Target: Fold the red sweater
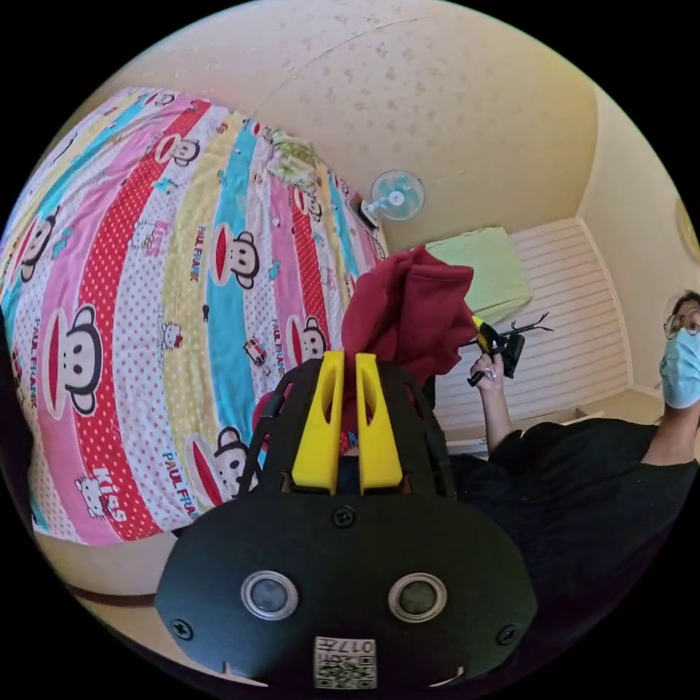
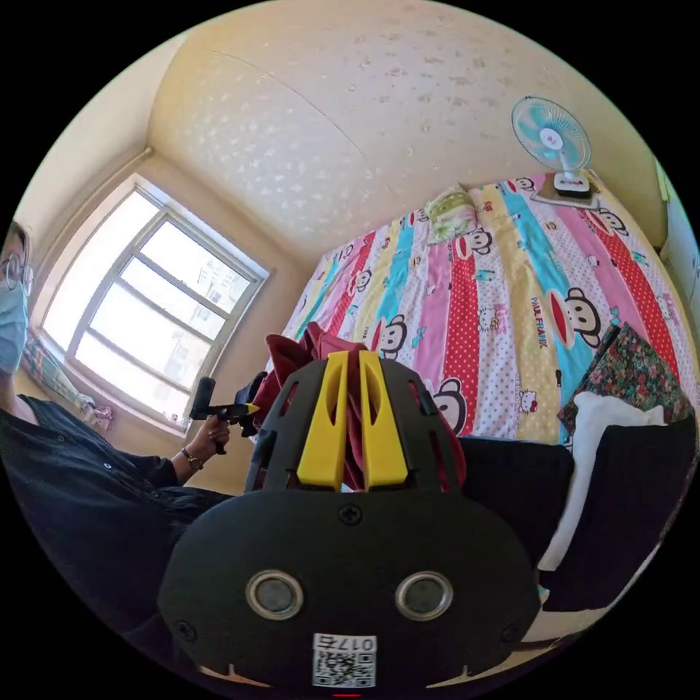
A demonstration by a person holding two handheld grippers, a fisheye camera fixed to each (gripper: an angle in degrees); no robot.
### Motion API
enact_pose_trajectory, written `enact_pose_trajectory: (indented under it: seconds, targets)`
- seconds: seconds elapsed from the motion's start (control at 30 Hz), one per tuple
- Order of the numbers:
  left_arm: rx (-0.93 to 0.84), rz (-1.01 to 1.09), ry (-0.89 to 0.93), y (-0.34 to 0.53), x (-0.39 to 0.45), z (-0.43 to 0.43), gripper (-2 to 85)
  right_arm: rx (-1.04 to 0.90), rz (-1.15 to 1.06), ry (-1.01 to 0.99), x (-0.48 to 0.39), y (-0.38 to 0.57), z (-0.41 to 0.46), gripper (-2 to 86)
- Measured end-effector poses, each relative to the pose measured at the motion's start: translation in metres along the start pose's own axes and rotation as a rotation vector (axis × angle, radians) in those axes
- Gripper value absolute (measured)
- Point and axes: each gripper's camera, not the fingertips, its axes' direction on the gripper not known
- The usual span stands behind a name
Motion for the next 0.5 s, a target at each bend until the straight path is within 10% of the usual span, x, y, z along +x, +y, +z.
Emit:
enact_pose_trajectory:
  seconds: [0.27, 0.5]
  targets:
    - [0.345, 0.441, -0.086, 0.017, 0.136, -0.175, 3.4, 0.47, -0.263, -0.1, -0.13, 0.014, -0.095, 2.9]
    - [0.506, 0.422, 0.011, 0.062, 0.129, -0.227, 2.7, 0.548, -0.305, -0.235, -0.167, 0.044, -0.087, 2.8]
